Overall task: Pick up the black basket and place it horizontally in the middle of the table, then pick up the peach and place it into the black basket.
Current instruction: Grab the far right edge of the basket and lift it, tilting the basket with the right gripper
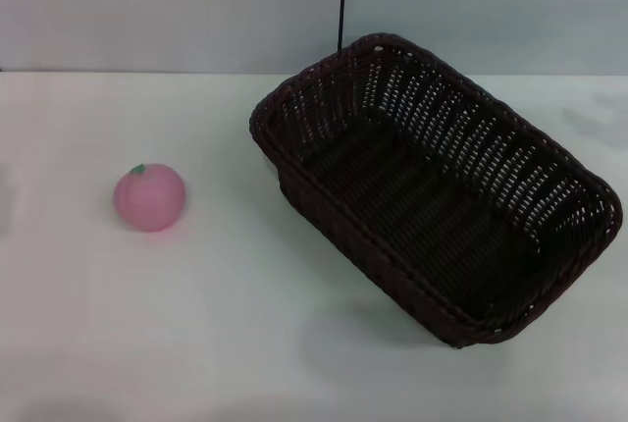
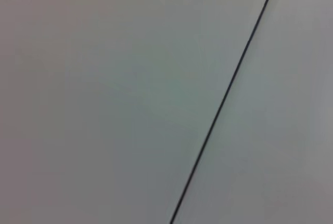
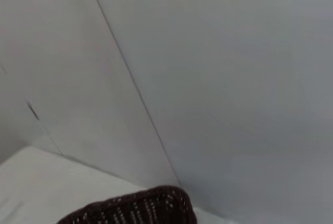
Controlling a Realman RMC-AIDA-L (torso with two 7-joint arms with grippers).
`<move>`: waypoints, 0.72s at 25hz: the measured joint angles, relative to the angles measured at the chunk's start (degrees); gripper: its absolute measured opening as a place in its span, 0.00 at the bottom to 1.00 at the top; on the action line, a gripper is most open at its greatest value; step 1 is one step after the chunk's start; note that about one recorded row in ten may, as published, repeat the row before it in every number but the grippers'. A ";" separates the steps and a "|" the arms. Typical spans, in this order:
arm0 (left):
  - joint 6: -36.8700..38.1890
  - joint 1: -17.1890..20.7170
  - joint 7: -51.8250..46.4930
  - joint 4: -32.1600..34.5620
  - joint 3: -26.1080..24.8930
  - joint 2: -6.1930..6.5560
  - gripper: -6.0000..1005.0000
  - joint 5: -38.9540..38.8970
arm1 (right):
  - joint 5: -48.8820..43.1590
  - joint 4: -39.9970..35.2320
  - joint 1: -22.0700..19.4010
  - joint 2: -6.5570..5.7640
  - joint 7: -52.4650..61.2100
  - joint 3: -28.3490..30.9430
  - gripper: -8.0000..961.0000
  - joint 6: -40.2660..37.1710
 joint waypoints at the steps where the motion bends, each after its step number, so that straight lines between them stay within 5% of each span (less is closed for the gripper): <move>1: 0.00 0.00 0.00 0.00 0.00 0.00 0.70 0.00 | -1.33 -0.29 1.17 -0.24 0.57 -0.45 0.68 -0.33; 12: -0.64 -0.20 -0.12 -0.26 2.47 -0.09 0.70 0.02 | -16.04 2.20 8.36 -1.29 3.96 -11.54 0.82 -1.13; 18: -1.21 -0.13 -0.16 -0.53 2.81 -0.09 0.70 0.02 | -19.03 6.37 9.55 -1.30 4.00 -16.90 0.82 -0.75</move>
